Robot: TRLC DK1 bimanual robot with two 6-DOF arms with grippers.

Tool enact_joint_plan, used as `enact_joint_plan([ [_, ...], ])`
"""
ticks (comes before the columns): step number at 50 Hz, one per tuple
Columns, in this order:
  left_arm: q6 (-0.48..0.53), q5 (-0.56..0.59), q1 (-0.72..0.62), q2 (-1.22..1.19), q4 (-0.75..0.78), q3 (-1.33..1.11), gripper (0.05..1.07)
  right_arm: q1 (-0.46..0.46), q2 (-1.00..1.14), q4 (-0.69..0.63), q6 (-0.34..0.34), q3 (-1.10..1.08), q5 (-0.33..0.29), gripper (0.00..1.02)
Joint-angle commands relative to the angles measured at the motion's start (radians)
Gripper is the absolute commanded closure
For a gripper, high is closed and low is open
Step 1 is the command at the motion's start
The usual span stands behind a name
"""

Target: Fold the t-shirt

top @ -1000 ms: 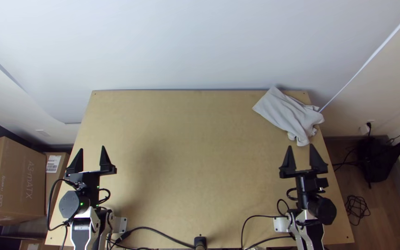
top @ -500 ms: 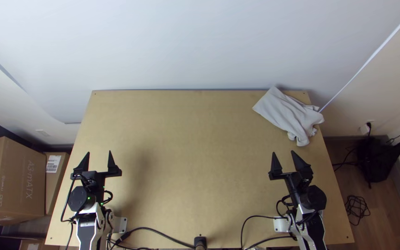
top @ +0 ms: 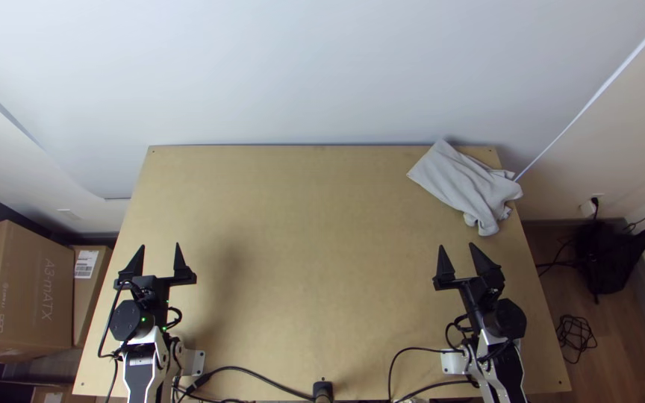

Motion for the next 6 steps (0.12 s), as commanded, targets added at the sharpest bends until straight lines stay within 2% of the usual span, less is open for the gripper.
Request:
enact_joint_plan([
  [1,0.019,0.008,0.004,-0.006,-0.014,-0.039,0.1,-0.005,-0.002,-0.022,-0.001,-0.001,0.011,0.04],
  [6,0.019,0.008,0.004,-0.006,-0.014,-0.039,0.1,-0.005,-0.002,-0.022,-0.001,0.001,0.013,0.04],
])
